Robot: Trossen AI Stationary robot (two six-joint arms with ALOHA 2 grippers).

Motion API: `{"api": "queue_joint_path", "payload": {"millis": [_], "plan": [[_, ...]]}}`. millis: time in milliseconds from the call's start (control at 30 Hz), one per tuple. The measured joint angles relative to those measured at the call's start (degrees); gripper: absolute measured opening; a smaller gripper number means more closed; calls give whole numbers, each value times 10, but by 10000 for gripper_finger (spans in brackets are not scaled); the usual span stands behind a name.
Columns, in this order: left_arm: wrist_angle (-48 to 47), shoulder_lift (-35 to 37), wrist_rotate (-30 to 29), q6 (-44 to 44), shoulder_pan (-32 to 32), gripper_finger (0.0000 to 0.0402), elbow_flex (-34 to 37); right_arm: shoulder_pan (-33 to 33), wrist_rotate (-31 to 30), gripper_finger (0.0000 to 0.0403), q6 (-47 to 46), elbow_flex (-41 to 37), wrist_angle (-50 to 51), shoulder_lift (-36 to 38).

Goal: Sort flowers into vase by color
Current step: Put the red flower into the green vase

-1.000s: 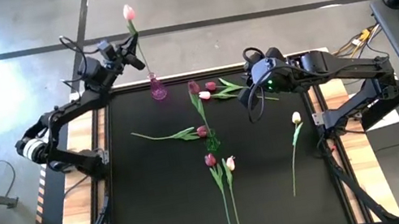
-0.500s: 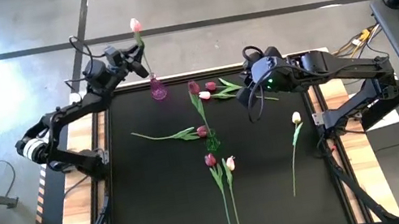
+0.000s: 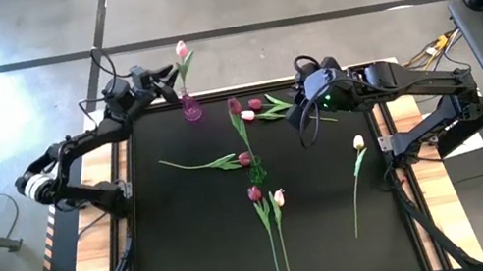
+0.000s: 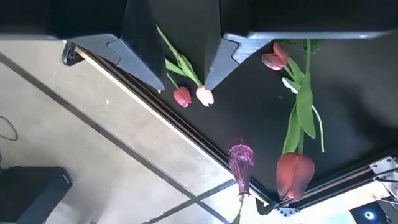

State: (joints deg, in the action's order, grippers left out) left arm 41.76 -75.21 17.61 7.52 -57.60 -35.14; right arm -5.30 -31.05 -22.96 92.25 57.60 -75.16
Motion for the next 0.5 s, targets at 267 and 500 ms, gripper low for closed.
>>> {"api": "queue_joint_path", "payload": {"millis": [267,500], "plan": [[-93,153,21,7,0,117,63,-97,210,94,108,-18,1,1],[-138,323,25,81,0,117,135,-257,428,55,255,-107,-81,-4]]}}
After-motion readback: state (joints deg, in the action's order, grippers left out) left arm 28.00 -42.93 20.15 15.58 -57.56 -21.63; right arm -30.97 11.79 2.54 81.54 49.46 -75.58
